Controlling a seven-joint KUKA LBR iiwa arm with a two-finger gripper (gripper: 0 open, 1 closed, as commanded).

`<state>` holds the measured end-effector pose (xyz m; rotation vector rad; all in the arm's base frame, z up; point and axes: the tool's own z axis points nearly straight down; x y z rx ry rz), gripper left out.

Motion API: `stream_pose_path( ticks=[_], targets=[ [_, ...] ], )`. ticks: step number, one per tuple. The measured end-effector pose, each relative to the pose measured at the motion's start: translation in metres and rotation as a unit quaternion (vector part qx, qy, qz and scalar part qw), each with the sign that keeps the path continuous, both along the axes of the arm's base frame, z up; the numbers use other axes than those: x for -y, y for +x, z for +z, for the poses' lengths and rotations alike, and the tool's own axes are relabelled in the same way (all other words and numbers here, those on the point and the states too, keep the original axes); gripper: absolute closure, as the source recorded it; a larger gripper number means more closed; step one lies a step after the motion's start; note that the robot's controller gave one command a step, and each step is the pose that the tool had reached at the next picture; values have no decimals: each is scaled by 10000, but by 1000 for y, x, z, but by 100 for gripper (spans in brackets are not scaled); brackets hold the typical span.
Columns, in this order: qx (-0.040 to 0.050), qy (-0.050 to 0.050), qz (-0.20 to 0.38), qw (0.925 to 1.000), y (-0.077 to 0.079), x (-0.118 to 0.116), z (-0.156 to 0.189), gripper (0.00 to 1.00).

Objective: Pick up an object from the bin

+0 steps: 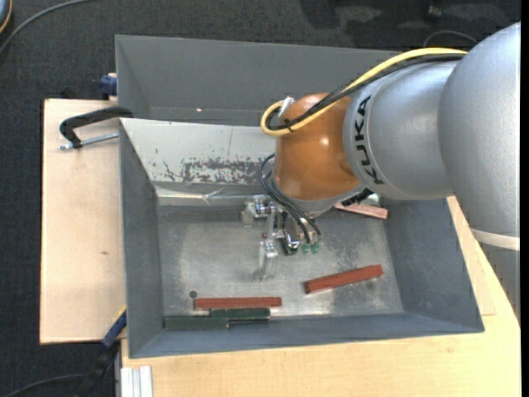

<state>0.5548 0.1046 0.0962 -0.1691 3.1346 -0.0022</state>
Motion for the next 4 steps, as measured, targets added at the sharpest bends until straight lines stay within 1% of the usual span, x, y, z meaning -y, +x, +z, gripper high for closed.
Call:
stream_pose_path(
  ticks=[1,2,3,4],
  targets=[
    [-6,34,-1123,9937,-7,-81,-26,0],
    [21,1,-838,9965,19,-9,-25,0],
    [49,18,984,9951,41,-29,88,0],
    [-34,4,2142,9768,21,17,-29,0]
  ],
)
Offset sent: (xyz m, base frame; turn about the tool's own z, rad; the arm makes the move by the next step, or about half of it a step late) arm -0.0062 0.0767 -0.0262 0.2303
